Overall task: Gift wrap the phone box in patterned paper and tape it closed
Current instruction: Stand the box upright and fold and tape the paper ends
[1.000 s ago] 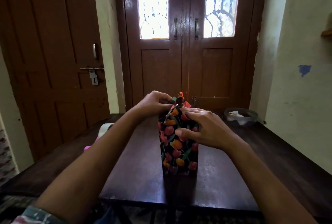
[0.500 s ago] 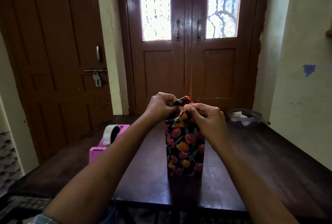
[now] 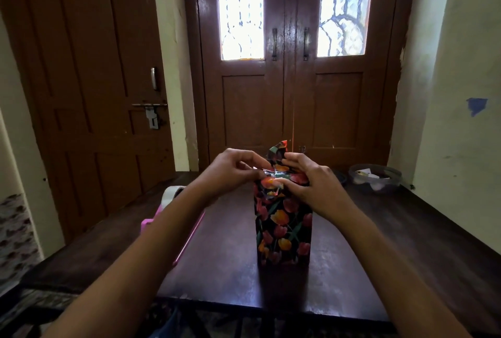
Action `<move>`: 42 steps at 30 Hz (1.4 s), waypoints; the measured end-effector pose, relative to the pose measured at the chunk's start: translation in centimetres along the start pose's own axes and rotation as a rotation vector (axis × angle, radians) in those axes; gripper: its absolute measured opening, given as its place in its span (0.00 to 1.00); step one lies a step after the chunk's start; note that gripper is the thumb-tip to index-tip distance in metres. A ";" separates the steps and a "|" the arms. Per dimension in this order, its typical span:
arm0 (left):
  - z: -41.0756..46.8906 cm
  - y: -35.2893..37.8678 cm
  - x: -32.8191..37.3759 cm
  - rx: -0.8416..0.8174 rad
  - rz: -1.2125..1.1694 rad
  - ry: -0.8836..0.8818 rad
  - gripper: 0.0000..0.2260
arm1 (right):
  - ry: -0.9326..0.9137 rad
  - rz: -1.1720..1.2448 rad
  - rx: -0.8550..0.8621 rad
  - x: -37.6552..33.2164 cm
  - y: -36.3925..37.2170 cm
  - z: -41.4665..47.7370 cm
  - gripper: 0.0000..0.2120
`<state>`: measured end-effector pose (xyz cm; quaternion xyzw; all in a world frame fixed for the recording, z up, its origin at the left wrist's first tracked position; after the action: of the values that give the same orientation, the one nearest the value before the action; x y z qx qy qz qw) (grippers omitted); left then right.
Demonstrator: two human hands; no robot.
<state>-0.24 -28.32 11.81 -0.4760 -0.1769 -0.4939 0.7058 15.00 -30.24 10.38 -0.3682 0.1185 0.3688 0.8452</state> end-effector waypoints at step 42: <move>-7.8 -12.3 -12.6 0.339 0.533 -0.765 0.15 | -0.101 -0.281 -0.060 -1.6 0.1 -0.8 0.21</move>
<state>-18.28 -28.96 5.07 -0.5303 -0.3732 -0.0503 0.7596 13.83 -31.60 10.55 -0.3873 0.0119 0.2683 0.8819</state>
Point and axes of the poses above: each hand's wrist, its own z-axis towards the middle knuckle, its own y-axis out of the palm, x = y × z, the point moved 7 cm from there along z, towards the middle knuckle, and after that the axes turned 11 degrees about x, right-handed, at the moved point
